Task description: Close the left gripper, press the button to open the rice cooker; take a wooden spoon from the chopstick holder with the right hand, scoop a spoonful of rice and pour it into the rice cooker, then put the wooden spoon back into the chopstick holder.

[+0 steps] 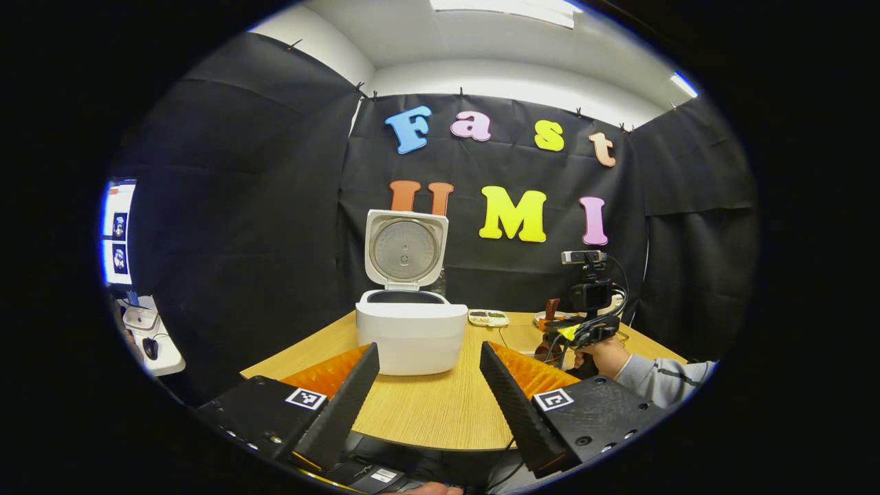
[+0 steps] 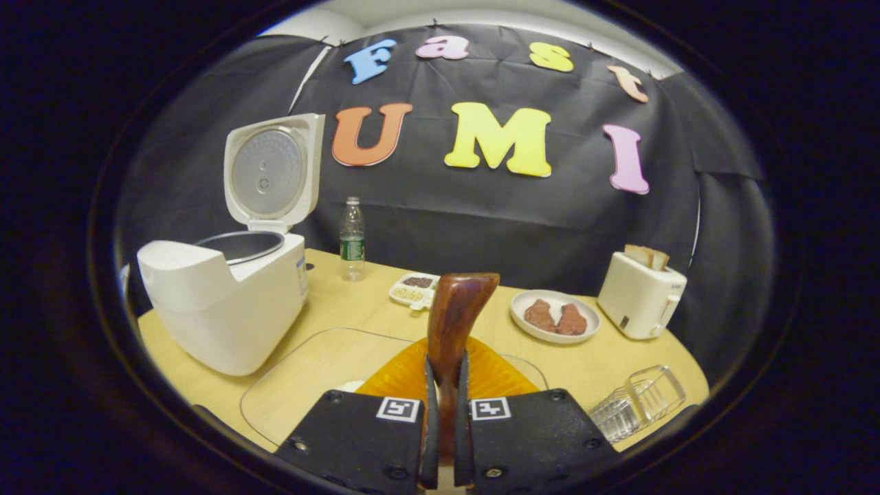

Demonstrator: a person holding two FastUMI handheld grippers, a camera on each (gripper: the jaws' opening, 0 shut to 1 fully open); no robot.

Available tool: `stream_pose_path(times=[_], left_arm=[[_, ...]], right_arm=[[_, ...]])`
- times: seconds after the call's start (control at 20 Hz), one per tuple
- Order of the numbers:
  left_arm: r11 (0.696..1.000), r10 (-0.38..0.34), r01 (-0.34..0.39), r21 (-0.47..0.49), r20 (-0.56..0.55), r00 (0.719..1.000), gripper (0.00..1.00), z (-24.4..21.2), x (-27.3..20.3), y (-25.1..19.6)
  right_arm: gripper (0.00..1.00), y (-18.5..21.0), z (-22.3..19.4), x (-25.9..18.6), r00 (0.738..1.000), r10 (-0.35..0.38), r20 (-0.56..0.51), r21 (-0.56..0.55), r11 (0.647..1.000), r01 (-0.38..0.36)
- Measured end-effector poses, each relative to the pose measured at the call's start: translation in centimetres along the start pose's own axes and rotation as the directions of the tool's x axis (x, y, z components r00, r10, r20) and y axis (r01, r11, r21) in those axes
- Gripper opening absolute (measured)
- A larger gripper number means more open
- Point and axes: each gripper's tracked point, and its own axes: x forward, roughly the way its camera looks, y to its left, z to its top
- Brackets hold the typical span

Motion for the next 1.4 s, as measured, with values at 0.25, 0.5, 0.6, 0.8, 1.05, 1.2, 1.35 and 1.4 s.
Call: stream_pose_path(times=[0.25, 0.5, 0.6, 0.8, 1.05, 1.2, 1.35, 1.4], left_arm=[[1.0, 0.002, -0.002, 0.009, 0.002, 1.0, 0.94, 0.1, 0.1, 0.3], [1.0, 0.005, -0.005, 0.007, 0.0, 1.0, 0.94, -0.2, 0.1, 0.5], [1.0, 0.004, -0.004, 0.003, -0.002, 1.0, 0.94, -0.4, 0.0, 0.6], [1.0, -0.002, 0.002, 0.003, -0.013, 1.0, 0.94, -1.0, 0.4, 0.0], [1.0, -0.003, 0.004, 0.022, -0.025, 1.0, 0.94, -1.1, 0.3, -0.5], [0.999, -0.003, 0.004, 0.032, -0.024, 1.0, 0.94, -0.9, 0.2, -0.6], [0.999, -0.003, 0.004, 0.035, -0.021, 1.0, 0.94, -0.5, -0.1, -0.6], [0.999, -0.005, 0.006, 0.033, -0.022, 1.0, 0.94, -0.5, -0.1, -0.7]], right_arm=[[0.14, 4.1, -0.3, -0.4, 0.992, 0.114, -0.056, 0.132, 0.986, -0.106], [0.14, 5.6, -0.9, -1.4, 0.968, 0.217, -0.126, 0.274, 0.946, -0.176], [0.14, 5.3, -1.2, -2.0, 0.958, 0.245, -0.15, 0.333, 0.925, -0.185], [0.11, 4.7, -1.6, -2.3, 0.937, 0.312, -0.159, 0.486, 0.851, -0.2], [0.1, 3.8, -1.5, -1.9, 0.927, 0.362, -0.1, 0.671, 0.712, -0.206], [0.11, 2.5, -0.4, -2.3, 0.942, 0.332, -0.038, 0.691, 0.69, -0.216], [0.1, 0.8, 1.2, -3.5, 0.952, 0.305, 0.032, 0.724, 0.649, -0.232], [0.11, 0.3, 1.7, -4.1, 0.952, 0.3, 0.064, 0.751, 0.614, -0.244]])
